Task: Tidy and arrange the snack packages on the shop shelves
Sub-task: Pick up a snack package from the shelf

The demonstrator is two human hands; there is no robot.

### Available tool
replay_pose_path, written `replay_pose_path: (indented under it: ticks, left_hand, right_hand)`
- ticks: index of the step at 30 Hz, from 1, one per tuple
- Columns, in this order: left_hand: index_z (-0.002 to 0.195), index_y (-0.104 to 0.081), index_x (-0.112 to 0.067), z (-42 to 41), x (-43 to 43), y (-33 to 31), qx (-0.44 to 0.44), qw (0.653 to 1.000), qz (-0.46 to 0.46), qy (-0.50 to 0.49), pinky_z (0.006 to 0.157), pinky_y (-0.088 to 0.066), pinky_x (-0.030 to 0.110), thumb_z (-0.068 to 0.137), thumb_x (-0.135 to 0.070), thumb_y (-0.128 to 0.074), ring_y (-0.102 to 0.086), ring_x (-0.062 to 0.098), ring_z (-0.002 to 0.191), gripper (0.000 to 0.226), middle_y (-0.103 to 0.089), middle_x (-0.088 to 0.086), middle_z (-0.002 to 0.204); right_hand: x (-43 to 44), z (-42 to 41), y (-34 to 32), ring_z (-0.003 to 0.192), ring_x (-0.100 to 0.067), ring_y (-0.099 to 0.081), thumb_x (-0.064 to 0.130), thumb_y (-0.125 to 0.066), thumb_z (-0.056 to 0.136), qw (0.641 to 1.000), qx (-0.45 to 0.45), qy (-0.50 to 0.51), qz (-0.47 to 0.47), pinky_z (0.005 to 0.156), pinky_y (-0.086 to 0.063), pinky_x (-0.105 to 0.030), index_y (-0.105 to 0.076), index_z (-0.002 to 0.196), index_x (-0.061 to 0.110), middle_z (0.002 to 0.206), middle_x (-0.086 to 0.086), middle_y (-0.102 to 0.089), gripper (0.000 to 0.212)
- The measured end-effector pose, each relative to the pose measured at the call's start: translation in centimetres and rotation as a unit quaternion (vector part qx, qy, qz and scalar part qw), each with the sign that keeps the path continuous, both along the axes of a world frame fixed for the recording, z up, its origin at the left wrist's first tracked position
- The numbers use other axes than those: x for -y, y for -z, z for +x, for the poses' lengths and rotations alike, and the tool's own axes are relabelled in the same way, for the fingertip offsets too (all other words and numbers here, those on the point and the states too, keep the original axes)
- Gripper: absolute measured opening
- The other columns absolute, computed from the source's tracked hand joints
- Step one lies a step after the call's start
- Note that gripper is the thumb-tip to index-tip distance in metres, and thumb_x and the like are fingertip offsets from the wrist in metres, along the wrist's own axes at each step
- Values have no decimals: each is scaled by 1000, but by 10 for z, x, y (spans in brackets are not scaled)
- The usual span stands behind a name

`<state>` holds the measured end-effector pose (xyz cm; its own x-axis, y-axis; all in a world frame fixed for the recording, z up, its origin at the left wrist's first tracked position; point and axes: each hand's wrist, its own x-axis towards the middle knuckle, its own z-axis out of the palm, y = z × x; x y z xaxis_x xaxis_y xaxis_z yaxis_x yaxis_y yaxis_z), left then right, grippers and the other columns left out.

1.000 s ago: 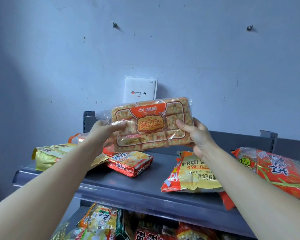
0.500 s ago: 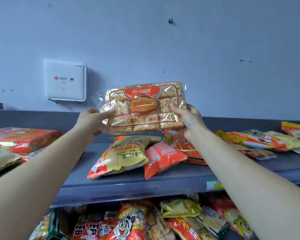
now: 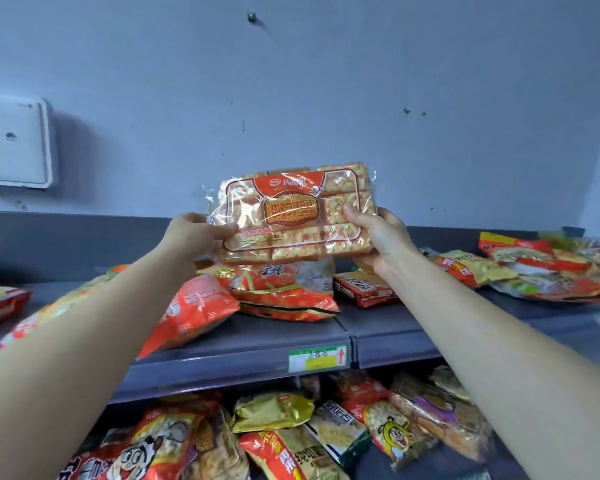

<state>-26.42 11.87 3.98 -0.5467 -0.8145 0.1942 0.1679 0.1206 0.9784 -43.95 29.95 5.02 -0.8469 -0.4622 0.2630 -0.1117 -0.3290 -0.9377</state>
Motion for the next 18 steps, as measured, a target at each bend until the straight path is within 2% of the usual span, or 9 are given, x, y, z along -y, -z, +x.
replay_pose_path:
  ticks: [3, 4, 6, 9, 11, 13, 14, 16, 18]
  left_hand:
    - [133, -44, -1, -24, -12, 5, 2, 1000, 16, 5, 79, -57, 42, 74, -10, -81, -65, 24, 79, 70, -67, 15, 101]
    - [130, -45, 0, -31, -16, 7, 1, 1000, 18, 7, 81, -56, 45, 73, -9, -81, -66, 25, 83, 68, -68, 16, 105]
    - [124, -50, -3, -46, -21, 9, 2, 1000, 6, -5, 69, -53, 37, 79, -11, -77, -62, 20, 74, 53, -67, 10, 97]
    - [120, -58, -7, -65, -25, 14, 13, 997, -46, -62, 63, -42, 30, 96, -19, -55, -57, 15, 70, 27, -63, 6, 94]
    - [125, -55, -8, -73, -23, 21, 49, 987, -88, -126, 72, -46, 32, 96, -12, -45, -60, 22, 90, 31, -62, 12, 117]
    - [131, -51, -6, -76, -24, 28, 160, 961, -161, -155, 82, -45, 35, 90, -2, -43, -56, 29, 107, 42, -56, 15, 128]
    - [129, -52, -7, -78, -26, 33, 248, 934, -224, -124, 85, -45, 35, 87, -1, -45, -55, 31, 109, 42, -56, 15, 126]
    - [140, -43, -16, -82, -31, 42, 441, 829, -344, -9, 100, -42, 38, 82, -10, -62, -44, 35, 128, 62, -44, 18, 141]
    - [154, -8, -36, -88, -30, 50, 548, 719, -421, 75, 114, -22, 51, 73, -29, -78, -5, 39, 147, 107, 1, 15, 161]
  right_hand:
    - [-21, -23, 3, 86, -24, -71, 20, -79, 77, 1000, 2, -4, 7, 71, -59, -46, -57, 120, 15, 103, -6, -71, 49]
    - [-27, -29, 5, 85, -24, -71, 20, -79, 77, 1000, 4, -5, 7, 70, -59, -45, -57, 120, 15, 103, -6, -71, 49]
    - [-35, -43, 9, 87, -24, -70, 20, -79, 76, 1000, 12, -2, 6, 75, -59, -46, -58, 118, 16, 103, -5, -71, 47]
    - [-41, -62, 17, 99, -28, -67, 26, -83, 71, 1000, 26, 12, 2, 82, -56, -53, -58, 119, 19, 109, -4, -69, 55]
    - [-41, -70, 21, 106, -30, -63, 31, -87, 64, 999, 36, 24, -8, 84, -54, -57, -56, 126, 21, 115, -4, -67, 70]
    - [-40, -77, 24, 109, -30, -62, 33, -87, 62, 998, 39, 47, -18, 87, -52, -58, -53, 130, 23, 118, -2, -66, 77]
    - [-39, -79, 25, 110, -30, -61, 33, -87, 64, 997, 40, 60, -22, 88, -51, -58, -51, 132, 23, 120, -2, -65, 77]
    - [-39, -82, 26, 113, -29, -59, 32, -85, 69, 995, 45, 86, -25, 90, -50, -58, -48, 135, 22, 125, -2, -61, 77]
    - [-37, -85, 27, 114, -28, -57, 29, -82, 73, 993, 50, 102, -32, 89, -52, -55, -46, 137, 21, 126, -2, -59, 74]
